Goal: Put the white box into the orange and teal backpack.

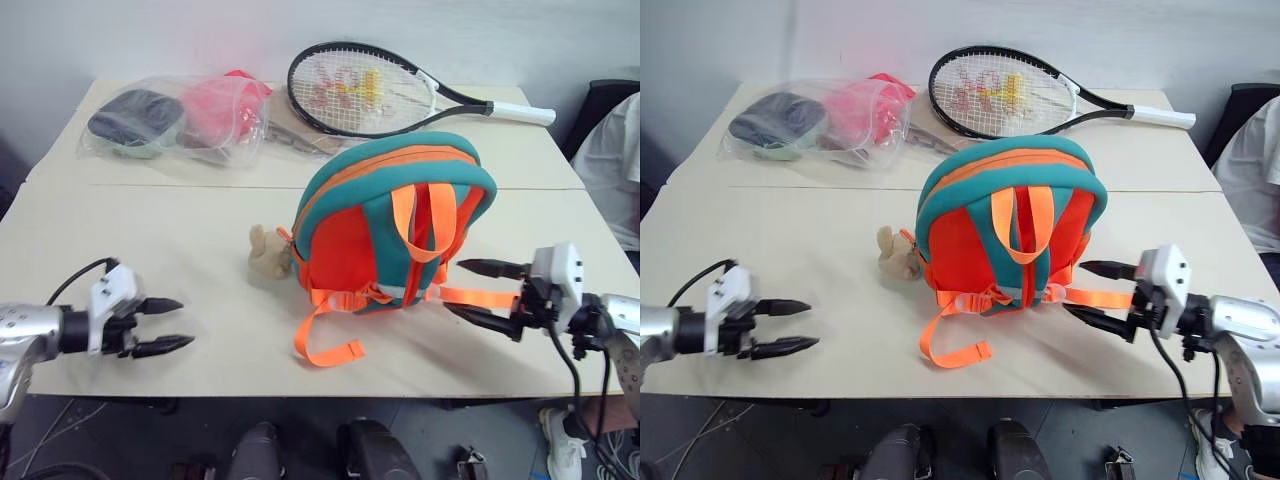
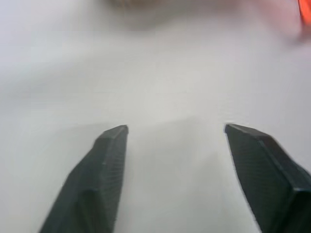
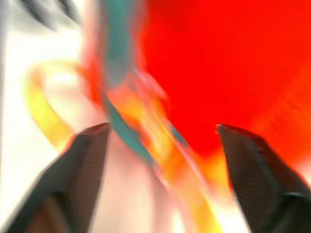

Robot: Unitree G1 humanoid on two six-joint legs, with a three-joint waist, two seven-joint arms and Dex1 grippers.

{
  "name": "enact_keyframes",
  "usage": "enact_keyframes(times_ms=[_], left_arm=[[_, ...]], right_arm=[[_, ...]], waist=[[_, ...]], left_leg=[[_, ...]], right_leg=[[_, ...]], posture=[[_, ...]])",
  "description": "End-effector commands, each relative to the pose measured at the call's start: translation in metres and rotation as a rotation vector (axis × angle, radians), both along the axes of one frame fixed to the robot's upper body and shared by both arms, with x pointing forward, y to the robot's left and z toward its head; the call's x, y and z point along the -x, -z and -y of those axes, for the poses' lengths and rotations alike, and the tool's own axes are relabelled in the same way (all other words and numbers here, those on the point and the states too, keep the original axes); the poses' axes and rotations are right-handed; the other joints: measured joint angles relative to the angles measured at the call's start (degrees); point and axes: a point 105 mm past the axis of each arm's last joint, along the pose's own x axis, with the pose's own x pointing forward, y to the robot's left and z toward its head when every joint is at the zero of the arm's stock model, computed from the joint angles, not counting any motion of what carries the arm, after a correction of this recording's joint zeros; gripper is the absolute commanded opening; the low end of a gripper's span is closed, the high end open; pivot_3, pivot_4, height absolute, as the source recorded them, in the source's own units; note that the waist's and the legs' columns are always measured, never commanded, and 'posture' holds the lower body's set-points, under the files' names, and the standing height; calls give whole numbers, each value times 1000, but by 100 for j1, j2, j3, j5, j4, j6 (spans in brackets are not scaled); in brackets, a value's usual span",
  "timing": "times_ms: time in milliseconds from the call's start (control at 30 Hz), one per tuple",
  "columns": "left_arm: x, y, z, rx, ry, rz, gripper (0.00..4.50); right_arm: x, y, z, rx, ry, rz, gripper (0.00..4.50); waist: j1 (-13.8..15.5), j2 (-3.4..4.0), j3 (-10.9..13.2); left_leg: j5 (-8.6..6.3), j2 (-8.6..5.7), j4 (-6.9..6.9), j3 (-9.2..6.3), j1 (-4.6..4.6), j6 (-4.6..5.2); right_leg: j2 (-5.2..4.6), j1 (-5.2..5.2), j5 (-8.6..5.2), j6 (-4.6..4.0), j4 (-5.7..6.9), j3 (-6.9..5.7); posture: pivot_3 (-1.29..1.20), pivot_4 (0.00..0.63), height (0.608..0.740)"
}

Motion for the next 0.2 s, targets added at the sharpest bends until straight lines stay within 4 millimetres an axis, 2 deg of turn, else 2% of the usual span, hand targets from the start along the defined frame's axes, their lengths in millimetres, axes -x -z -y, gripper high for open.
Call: enact_keyframes(times_ms=[33, 100, 200], left_arm=[[19, -8, -16, -99, 36, 124, 3774], [29, -5, -24, -107, 9, 135, 3774], [32, -6, -28, -104, -26, 171, 3774]], right_arm=[[6, 6, 44, 170, 46, 85, 4443], [9, 16, 60, 242, 37, 97, 4443], [10, 26, 69, 270, 25, 97, 4443]], waist=[[-15, 1, 0], [-10, 1, 1], [-30, 5, 3]], left_leg=[[-1, 0, -5, 0, 8, 2], [-15, 0, -22, 0, 30, 26], [-24, 0, -45, 3, 83, 38]], right_leg=[[0, 10, -1, -1, -8, -1], [0, 35, 0, -2, -31, -5], [1, 91, 1, -5, -63, -5]], posture=[[0, 150, 740], [0, 150, 740], [0, 150, 740]])
